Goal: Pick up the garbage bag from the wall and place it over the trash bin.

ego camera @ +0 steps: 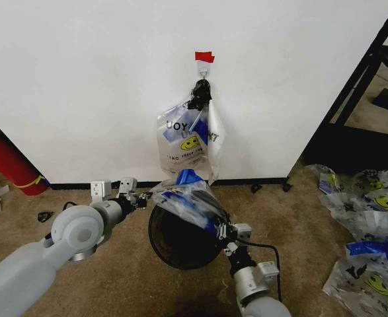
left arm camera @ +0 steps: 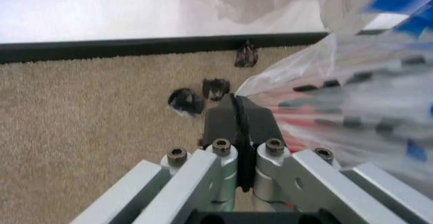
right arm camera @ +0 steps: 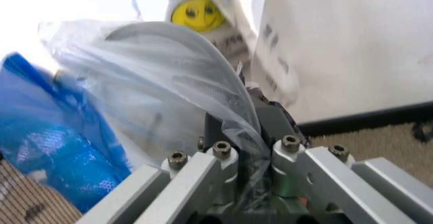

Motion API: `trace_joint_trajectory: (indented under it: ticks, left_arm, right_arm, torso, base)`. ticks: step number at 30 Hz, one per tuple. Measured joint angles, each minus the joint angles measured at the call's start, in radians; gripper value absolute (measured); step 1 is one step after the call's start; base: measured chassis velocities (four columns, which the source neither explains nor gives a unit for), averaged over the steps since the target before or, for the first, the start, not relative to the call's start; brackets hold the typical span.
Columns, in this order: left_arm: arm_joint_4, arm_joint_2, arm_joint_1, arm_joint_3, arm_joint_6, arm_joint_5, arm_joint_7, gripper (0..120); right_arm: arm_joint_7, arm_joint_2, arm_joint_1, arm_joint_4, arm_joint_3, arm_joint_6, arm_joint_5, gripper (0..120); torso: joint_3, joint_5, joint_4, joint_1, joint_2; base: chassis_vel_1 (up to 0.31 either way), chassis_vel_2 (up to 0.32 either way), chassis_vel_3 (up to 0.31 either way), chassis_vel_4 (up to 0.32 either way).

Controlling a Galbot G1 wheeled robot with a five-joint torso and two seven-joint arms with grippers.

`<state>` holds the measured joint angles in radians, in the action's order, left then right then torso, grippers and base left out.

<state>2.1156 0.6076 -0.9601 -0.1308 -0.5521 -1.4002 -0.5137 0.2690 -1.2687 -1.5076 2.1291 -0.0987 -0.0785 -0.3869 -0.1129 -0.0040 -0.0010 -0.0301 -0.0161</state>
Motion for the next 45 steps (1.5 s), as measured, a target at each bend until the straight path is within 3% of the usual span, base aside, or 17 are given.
trace_joint_trajectory:
  ticks: [11,19,25,31,38,39,42,45]
  left_arm:
    - [0.049,-0.012,-0.120,-0.095,0.003,0.003,0.013,0]
    - [0.078,0.007,-0.123,-0.137,-0.009,-0.016,-0.008,1]
    - [0.121,0.023,-0.154,-0.186,-0.035,-0.015,-0.027,27]
    - [0.135,0.023,-0.172,-0.216,-0.040,-0.019,-0.029,44]
    - [0.210,0.025,-0.196,-0.264,-0.026,-0.015,-0.025,75]
    - [0.210,0.025,-0.196,-0.264,-0.026,-0.015,-0.025,75]
    - [0.269,0.025,-0.192,-0.238,0.018,0.082,0.035,86]
    - [0.311,0.009,-0.181,-0.183,0.100,0.194,0.180,97]
  right_arm:
    - [0.059,-0.032,0.052,0.007,-0.021,-0.015,-0.067,0]
    - [0.107,-0.052,0.067,-0.009,-0.020,0.006,-0.078,0]
    - [0.145,-0.056,0.078,-0.025,-0.030,0.037,-0.107,0]
    - [0.165,-0.058,0.088,-0.032,-0.043,0.057,-0.127,0]
    - [0.204,-0.067,0.108,-0.062,-0.062,0.080,-0.147,0]
    - [0.204,-0.067,0.108,-0.062,-0.062,0.080,-0.147,0]
    - [0.201,-0.066,0.107,-0.064,-0.062,0.080,-0.133,0]
    - [0.183,-0.061,0.100,-0.058,-0.057,0.075,-0.100,0]
  torso:
    - [0.000,-0.0002,0.0000,0.000,0.000]
    - [0.000,0.0000,-0.0001,0.000,0.000]
    - [0.000,0.0000,0.0001,0.000,0.000]
    - [0.000,-0.0001,-0.0003,0.000,0.000]
    - [0.000,0.0000,-0.0002,0.000,0.000]
    - [0.000,0.0000,-0.0002,0.000,0.000]
    - [0.000,0.0001,0.0002,0.000,0.000]
    - [0.000,0.0000,-0.0002,0.000,0.000]
  base:
    - [0.000,0.000,0.000,0.000]
    - [0.000,0.000,0.000,0.000]
    - [0.000,0.000,0.000,0.000]
    - [0.000,0.000,0.000,0.000]
    - [0.000,0.000,0.000,0.000]
    - [0.000,0.000,0.000,0.000]
    - [0.000,0.000,0.000,0.000]
    - [0.000,0.000,0.000,0.000]
